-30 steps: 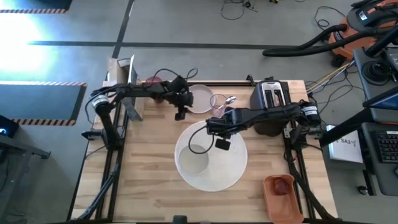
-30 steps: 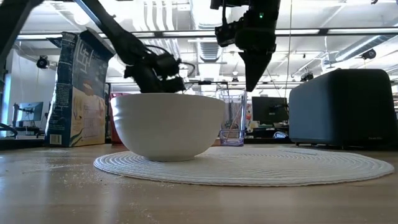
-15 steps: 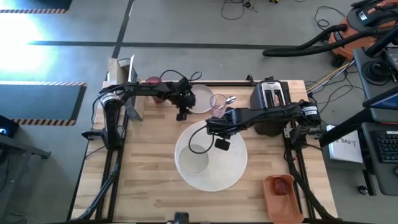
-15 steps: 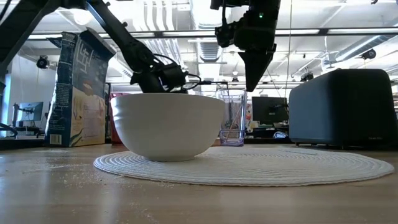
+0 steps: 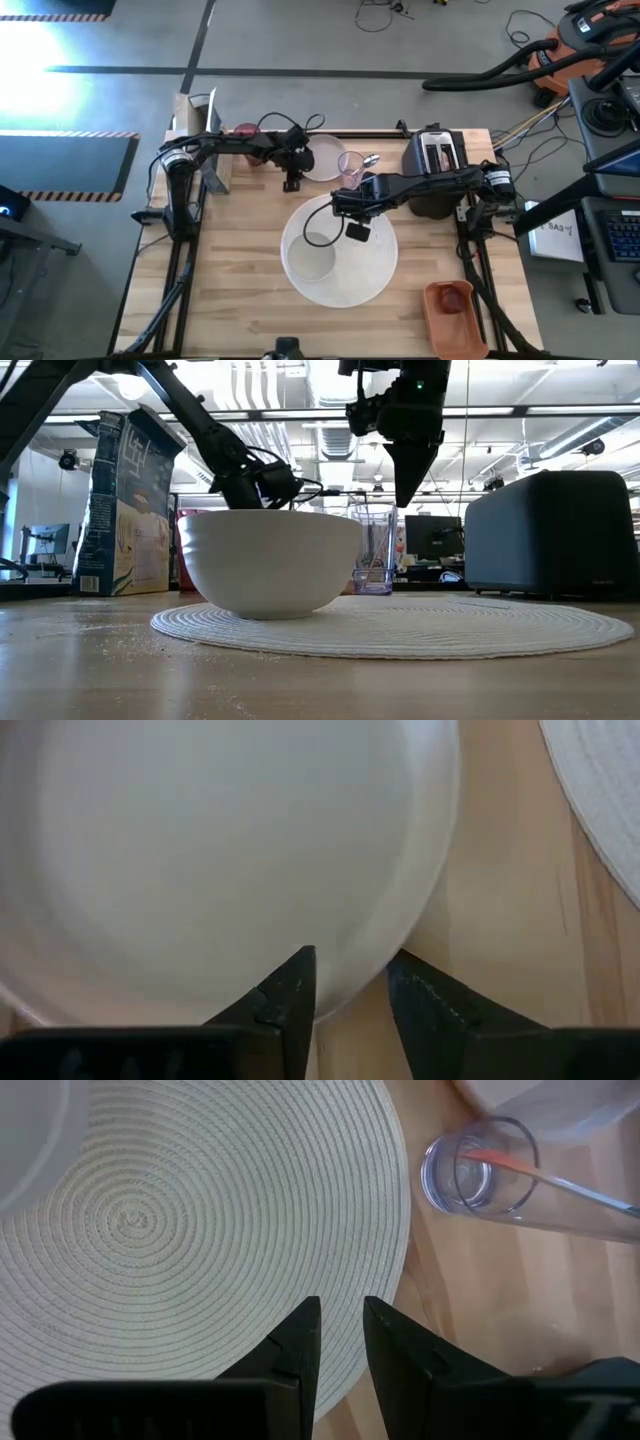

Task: Arrange a breakfast setting
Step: Put the brown plate on the tablemat to the right of the white bowl

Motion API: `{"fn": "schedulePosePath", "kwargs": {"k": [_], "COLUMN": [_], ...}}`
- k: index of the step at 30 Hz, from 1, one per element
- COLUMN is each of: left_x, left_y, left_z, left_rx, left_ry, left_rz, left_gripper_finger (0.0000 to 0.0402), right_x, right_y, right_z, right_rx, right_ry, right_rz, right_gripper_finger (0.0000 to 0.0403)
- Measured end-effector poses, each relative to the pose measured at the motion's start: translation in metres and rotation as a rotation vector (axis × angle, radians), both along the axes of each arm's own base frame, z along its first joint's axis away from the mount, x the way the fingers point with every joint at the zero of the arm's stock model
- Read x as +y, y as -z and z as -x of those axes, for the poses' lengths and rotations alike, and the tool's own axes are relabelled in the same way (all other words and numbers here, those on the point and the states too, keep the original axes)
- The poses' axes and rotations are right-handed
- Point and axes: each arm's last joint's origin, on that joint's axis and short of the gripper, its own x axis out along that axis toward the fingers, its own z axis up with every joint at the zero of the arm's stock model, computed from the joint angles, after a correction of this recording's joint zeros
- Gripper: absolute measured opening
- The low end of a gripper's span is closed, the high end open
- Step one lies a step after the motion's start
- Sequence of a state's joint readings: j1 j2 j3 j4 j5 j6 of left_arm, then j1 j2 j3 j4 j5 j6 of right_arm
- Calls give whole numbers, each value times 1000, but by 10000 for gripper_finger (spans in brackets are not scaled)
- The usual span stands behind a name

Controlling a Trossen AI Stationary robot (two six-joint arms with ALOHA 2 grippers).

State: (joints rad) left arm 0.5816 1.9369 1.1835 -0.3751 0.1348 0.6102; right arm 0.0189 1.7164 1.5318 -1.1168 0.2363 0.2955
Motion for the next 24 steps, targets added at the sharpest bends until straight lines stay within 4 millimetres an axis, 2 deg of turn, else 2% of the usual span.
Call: {"fn": "schedulePosePath", "kwargs": {"k": [15, 20, 24], "left_x": [0, 0, 1], "left_y": [12, 8, 2], "left_z": [0, 0, -2], "left_rx": [47, 41, 58], "left_ry": [1, 6, 8], "left_rz": [28, 23, 42], "left_gripper_finger": [53, 12, 7], "right_x": [0, 0, 0], "right_y": [0, 0, 0], "right_z": [0, 0, 0], "right_rx": [2, 3, 3], "right_ry": [-8, -8, -8], "right_rz": [1, 1, 1], "right_gripper_finger": [70, 70, 70]}}
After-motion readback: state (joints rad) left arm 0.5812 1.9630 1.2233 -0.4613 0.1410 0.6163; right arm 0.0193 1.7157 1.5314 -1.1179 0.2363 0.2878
